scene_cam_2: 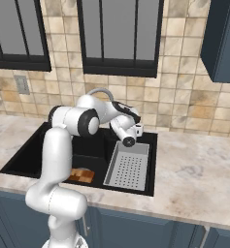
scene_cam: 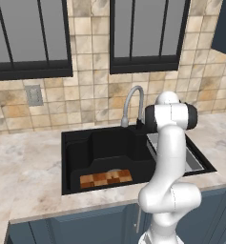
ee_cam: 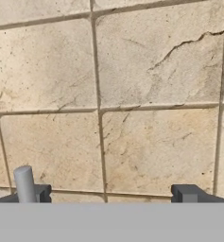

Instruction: Turn on the sink faucet with hot water and rinse the cutting board for ten seconds, then turn off the faucet. Push the cutting board to reach the water if necessary.

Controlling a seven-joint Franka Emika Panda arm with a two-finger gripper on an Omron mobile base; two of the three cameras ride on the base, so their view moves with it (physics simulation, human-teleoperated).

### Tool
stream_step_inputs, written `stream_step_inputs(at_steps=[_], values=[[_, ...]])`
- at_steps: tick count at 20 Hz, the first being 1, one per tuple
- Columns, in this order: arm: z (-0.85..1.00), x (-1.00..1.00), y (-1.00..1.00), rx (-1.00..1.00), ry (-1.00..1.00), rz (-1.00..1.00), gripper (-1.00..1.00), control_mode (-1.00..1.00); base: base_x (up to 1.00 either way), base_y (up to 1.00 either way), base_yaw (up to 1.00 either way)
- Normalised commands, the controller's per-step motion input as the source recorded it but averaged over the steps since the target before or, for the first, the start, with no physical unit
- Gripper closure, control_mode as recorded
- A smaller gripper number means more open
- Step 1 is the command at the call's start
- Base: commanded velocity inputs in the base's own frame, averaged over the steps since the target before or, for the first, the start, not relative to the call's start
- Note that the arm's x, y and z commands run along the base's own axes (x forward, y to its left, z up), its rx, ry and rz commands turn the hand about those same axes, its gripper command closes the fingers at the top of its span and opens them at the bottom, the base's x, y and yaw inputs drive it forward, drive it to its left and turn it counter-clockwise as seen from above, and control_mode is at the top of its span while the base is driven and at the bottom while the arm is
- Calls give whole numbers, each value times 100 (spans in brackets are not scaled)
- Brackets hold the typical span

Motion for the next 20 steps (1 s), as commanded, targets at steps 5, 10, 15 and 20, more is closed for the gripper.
stream_step_inputs(at_steps=[5,10,15,20], values=[[0,-14,-27,0,0,0,-100,-100,0,0,0],[0,-18,-28,0,0,0,-100,-100,0,0,0],[0,-22,-33,0,0,0,-100,-100,0,0,0],[0,-25,-34,0,0,0,-100,-100,0,0,0]])
